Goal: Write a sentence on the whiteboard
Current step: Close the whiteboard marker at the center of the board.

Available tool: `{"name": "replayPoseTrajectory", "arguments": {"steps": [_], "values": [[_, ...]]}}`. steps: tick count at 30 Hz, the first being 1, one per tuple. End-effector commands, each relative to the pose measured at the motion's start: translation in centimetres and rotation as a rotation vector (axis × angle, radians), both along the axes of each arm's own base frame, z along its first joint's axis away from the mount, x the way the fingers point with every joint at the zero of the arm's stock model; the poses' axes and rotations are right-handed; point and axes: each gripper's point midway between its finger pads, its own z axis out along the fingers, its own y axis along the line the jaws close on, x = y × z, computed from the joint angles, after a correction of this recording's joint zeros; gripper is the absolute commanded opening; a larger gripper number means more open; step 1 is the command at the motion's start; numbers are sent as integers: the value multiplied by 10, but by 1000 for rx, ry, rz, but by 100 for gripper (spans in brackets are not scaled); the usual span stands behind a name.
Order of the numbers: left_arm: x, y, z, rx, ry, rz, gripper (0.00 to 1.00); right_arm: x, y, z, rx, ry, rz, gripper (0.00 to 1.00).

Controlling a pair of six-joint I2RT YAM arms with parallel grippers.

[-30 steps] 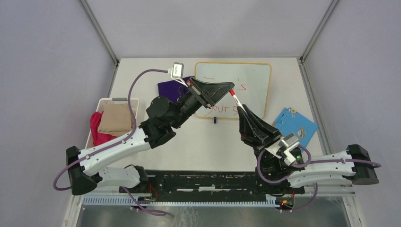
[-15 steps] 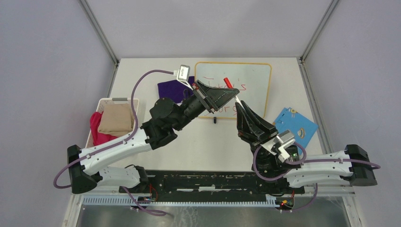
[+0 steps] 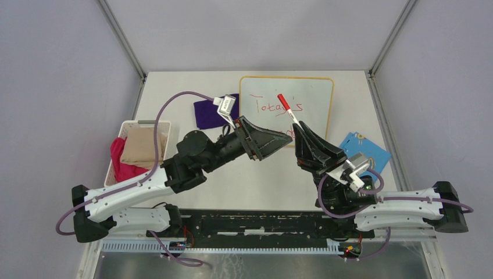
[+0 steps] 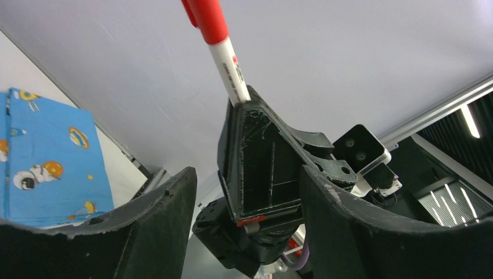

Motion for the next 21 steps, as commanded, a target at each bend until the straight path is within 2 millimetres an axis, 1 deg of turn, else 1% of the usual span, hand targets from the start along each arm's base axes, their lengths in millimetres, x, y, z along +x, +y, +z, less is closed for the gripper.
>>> {"name": "replayPoseTrajectory", "arguments": {"steps": [1, 5, 8, 11, 16, 19, 21], "values": [[19, 30, 35, -74, -82, 106, 73, -15, 5, 7, 14, -45, 124, 0], [23, 39, 56, -129, -113, 110, 74, -24, 6, 9, 18, -64, 196, 0], [24, 39, 68, -155, -139, 104, 74, -29, 4, 11, 32, -74, 232, 0], [21, 32, 72, -153, -152, 72, 74, -30, 4, 12, 35, -74, 245, 0], [20, 29, 77, -177, -160, 59, 74, -30, 5, 12, 30, -73, 246, 0], [26, 31, 76, -167, -153, 91, 70, -30, 7, 12, 25, -73, 242, 0], [29, 29, 74, -154, -144, 101, 65, -29, 8, 12, 21, -73, 239, 0]]}}
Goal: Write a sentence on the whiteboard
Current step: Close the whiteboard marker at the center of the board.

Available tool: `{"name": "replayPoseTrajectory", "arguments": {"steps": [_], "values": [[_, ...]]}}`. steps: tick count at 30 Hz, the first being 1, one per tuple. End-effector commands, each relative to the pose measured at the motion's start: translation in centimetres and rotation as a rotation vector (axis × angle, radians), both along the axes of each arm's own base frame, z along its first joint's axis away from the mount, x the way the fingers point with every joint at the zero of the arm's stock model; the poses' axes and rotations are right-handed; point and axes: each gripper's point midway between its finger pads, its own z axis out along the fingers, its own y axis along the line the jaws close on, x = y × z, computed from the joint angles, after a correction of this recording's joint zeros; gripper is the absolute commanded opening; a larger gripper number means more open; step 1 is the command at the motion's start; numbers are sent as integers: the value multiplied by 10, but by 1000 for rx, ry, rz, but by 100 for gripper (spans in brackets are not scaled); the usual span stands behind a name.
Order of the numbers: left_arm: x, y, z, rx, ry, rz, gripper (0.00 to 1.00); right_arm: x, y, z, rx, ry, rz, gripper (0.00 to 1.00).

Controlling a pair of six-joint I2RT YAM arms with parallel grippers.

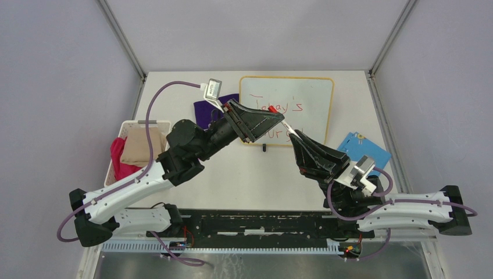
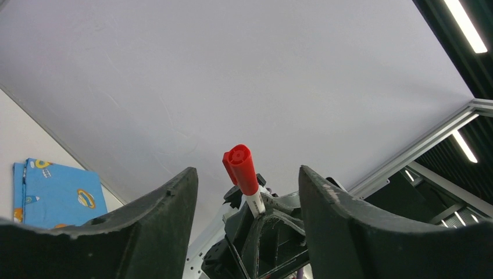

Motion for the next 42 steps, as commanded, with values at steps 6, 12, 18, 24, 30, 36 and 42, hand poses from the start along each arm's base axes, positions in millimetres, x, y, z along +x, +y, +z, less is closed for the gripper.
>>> {"name": "replayPoseTrajectory", "arguments": {"steps": [6, 12, 18, 24, 30, 36, 42], "values": [[7, 8, 23, -33, -37, 61, 50, 0, 4, 5, 6, -8, -1, 0], [12, 7, 12, -9, -4, 74, 30, 4, 5, 2, -1, 4, -24, 0], [13, 3, 2, 11, 14, 63, 18, 6, 8, 1, -10, 11, -38, 0], [10, -9, -14, 47, 42, 18, 11, 11, 8, -1, -14, 22, -70, 0], [0, -26, -24, 85, 32, -70, 9, 14, 9, -1, -18, 24, -95, 0], [-3, -28, -28, 99, 23, -87, 23, 15, 8, 0, -21, 22, -112, 0], [10, 0, -14, 96, 2, 48, 66, 13, 8, 2, -23, 16, -97, 0]]}}
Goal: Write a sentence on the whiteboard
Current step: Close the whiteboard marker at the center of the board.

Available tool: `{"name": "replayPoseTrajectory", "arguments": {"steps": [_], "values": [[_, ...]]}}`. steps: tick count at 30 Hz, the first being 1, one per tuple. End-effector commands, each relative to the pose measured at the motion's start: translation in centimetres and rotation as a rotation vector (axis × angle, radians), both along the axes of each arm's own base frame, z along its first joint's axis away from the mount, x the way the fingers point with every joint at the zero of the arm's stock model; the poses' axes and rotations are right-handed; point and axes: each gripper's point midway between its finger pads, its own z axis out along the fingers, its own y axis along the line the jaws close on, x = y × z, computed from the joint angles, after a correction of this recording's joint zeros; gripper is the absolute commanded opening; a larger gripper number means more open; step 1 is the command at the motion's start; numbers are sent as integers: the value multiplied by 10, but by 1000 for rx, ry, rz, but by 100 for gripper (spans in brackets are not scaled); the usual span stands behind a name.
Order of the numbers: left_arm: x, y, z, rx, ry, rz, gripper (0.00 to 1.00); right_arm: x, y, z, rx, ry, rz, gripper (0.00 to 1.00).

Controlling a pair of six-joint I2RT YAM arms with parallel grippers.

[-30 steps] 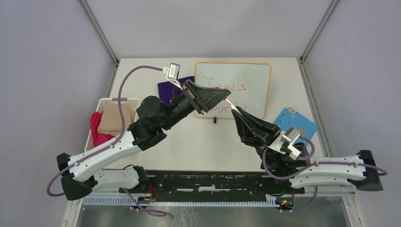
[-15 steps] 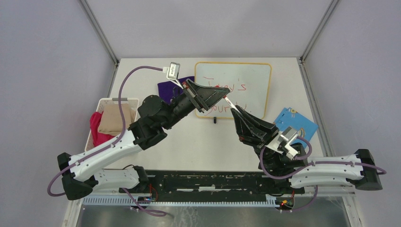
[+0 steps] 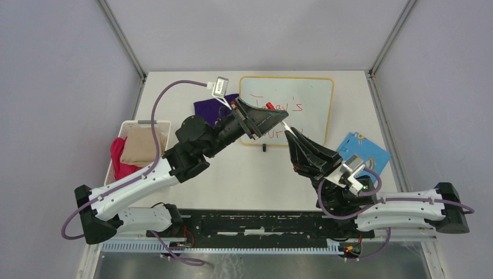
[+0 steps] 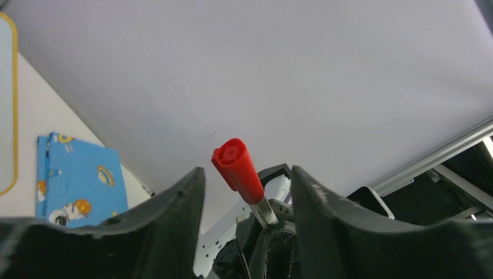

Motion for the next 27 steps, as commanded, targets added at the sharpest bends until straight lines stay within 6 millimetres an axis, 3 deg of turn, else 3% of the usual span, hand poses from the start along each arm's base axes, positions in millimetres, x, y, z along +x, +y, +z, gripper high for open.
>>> {"name": "replayPoseTrajectory", "arguments": {"steps": [1, 7, 15, 27], "values": [[0, 22, 12, 29, -57, 64, 69, -1, -4, 14, 19, -7, 1, 0], [18, 52, 26, 11, -67, 144, 78, -1, -7, 13, 24, -1, 3, 0], [20, 48, 27, -16, -52, 95, 74, 0, -6, 12, 24, 5, 3, 0], [12, 35, 19, -46, -22, 6, 36, 3, -6, 10, 22, 20, -18, 0]]}}
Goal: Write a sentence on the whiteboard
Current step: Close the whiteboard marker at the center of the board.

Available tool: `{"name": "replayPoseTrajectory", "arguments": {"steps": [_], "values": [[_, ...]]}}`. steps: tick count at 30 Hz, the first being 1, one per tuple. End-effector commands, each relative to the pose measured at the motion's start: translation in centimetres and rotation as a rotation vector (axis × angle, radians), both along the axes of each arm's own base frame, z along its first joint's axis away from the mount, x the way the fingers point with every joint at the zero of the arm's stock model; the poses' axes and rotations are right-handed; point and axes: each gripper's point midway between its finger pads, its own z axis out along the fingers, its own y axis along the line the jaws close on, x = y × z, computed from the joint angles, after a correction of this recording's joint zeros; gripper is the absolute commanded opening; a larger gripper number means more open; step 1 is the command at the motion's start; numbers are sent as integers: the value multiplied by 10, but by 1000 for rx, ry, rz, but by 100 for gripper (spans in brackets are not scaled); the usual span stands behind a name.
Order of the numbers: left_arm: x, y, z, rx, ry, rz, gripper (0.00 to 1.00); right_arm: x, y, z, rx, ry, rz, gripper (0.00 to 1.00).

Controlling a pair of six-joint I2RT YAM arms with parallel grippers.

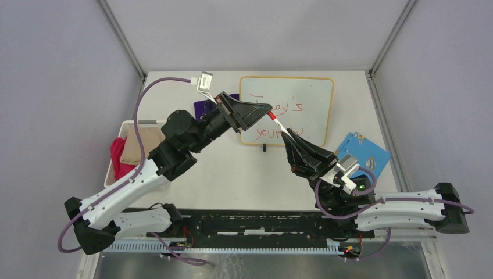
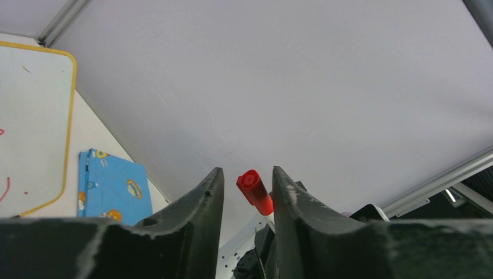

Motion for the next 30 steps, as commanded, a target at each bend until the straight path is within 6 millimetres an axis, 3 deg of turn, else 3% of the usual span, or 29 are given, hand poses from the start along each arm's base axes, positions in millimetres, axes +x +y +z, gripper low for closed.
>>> {"name": "replayPoseTrajectory", "arguments": {"steps": [1, 8, 18, 30], "values": [[-11, -5, 13, -76, -10, -81, 32, 3, -11, 16, 60, 10, -20, 0], [-13, -14, 2, -61, 10, -122, 2, 5, -9, 16, 52, 15, -35, 0], [-31, -32, -19, -27, 47, -187, 2, 9, -11, 16, 62, 23, -74, 0], [-65, -68, -51, 4, 81, -347, 2, 10, -12, 23, 83, 13, -91, 0]]}}
